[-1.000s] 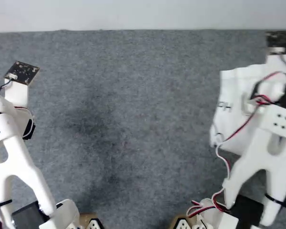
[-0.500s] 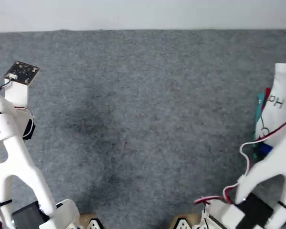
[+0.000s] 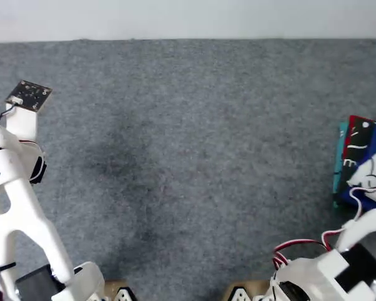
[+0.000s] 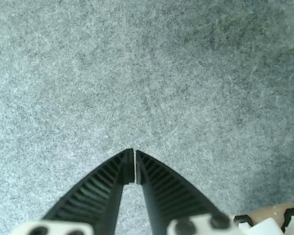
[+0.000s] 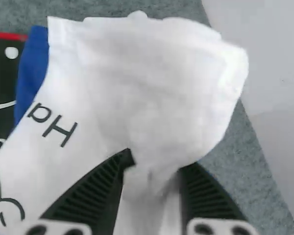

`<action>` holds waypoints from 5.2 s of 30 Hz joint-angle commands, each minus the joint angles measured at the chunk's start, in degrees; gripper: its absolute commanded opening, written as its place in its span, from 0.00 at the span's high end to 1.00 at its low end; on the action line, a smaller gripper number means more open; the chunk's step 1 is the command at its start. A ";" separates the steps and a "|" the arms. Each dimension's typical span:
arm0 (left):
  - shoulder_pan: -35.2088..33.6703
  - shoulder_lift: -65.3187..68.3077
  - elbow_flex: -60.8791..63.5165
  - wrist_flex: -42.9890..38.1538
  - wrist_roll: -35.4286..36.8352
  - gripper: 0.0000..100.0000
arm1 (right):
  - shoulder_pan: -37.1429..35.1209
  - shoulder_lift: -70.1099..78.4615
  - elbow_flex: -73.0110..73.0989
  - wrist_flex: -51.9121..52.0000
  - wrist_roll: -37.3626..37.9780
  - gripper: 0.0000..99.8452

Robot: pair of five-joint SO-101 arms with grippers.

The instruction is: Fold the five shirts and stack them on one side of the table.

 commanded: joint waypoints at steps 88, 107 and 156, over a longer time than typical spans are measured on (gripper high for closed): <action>6.42 -40.35 30.37 -4.31 6.33 0.98 | -16.75 13.85 -12.57 30.90 -5.80 0.96; 6.42 -75.60 44.62 -13.36 26.37 0.98 | -19.21 -19.65 2.81 41.63 -16.44 0.99; 22.15 -86.86 88.75 -42.81 33.76 0.99 | -46.73 -103.87 102.15 14.99 -23.03 0.99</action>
